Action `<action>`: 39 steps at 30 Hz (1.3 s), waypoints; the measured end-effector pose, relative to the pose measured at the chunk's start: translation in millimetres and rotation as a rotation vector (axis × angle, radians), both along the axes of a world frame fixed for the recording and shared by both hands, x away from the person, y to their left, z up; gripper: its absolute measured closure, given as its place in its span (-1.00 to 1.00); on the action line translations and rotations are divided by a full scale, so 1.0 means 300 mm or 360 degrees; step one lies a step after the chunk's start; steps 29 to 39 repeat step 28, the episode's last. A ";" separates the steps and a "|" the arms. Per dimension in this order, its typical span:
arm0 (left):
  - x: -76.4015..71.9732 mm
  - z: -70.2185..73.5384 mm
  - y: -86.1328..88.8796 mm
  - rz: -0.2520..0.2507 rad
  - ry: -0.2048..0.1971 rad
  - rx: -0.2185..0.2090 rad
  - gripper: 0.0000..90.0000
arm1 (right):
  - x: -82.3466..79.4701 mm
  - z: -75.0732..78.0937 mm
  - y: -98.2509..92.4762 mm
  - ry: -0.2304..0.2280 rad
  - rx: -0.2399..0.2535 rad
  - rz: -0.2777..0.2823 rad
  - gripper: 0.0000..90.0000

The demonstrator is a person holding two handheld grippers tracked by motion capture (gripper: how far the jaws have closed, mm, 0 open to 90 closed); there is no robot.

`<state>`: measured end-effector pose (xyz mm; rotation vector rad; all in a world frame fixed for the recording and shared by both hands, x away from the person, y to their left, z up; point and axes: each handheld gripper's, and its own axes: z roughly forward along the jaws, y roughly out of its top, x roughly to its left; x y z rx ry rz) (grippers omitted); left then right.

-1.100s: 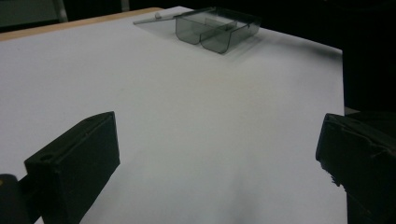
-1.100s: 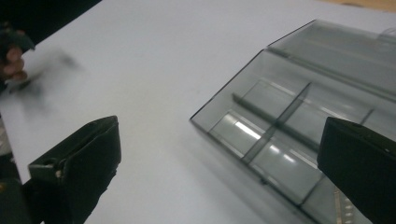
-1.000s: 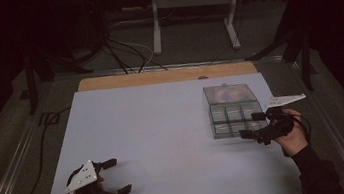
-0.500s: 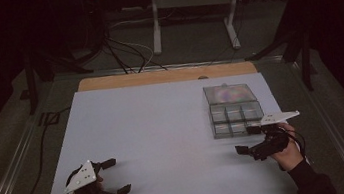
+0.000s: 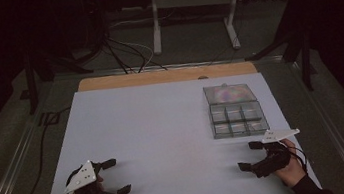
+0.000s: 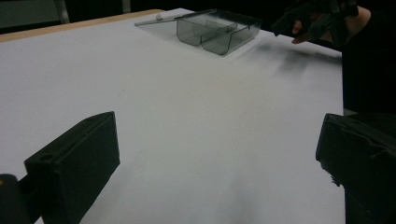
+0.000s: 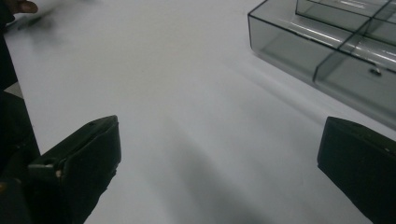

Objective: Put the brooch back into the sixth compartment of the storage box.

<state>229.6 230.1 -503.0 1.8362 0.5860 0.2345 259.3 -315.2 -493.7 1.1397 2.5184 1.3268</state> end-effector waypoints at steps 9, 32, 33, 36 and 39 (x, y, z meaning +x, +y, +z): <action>-0.001 0.001 0.006 0.0013 -0.0001 -0.0005 -0.97 | -0.013 -0.032 -0.028 -0.0019 0.0018 -0.0038 -1.00; 0.000 -0.004 -0.001 0.0004 0.0007 0.0007 -0.97 | -0.006 -0.039 -0.020 -0.0041 0.0033 -0.0022 -1.00; 0.000 -0.004 -0.001 0.0004 0.0007 0.0007 -0.97 | -0.006 -0.039 -0.020 -0.0041 0.0033 -0.0022 -1.00; 0.000 -0.004 -0.001 0.0004 0.0007 0.0007 -0.97 | -0.006 -0.039 -0.020 -0.0041 0.0033 -0.0022 -1.00; 0.000 -0.004 -0.001 0.0004 0.0007 0.0007 -0.97 | -0.006 -0.039 -0.020 -0.0041 0.0033 -0.0022 -1.00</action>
